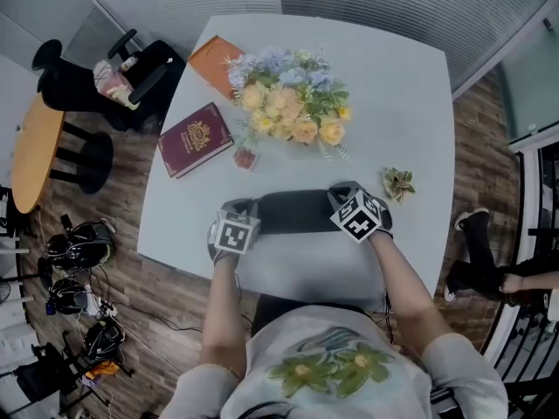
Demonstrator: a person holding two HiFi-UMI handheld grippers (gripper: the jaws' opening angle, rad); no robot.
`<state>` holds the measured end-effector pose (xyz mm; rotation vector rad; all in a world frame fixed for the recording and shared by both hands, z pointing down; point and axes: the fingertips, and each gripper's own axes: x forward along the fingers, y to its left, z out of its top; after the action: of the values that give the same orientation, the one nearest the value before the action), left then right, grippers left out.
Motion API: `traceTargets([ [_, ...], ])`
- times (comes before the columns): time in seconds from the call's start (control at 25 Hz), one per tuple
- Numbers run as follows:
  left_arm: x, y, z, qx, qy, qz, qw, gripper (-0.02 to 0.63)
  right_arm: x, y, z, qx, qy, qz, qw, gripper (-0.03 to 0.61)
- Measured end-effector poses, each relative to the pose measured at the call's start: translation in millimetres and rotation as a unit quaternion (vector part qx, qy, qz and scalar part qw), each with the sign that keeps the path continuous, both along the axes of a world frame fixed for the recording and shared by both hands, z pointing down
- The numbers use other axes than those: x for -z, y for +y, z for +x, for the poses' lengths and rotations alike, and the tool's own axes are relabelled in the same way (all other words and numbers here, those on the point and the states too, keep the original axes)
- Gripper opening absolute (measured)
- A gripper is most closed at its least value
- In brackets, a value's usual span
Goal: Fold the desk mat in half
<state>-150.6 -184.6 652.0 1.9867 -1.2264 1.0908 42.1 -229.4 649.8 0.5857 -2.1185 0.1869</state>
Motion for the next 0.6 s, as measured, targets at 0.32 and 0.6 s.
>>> traceTargets([
  [0.32, -24, 3, -1, 0.003, -0.023, 0.002, 0.9997, 0.035, -16, 6, 1, 0.003, 0.014, -0.002, 1.000, 0.021],
  [0.6, -21, 1, -5, 0.025, -0.003, 0.000, 0.9997, 0.037, -18, 4, 2, -0.010, 0.000, -0.011, 1.000, 0.021],
])
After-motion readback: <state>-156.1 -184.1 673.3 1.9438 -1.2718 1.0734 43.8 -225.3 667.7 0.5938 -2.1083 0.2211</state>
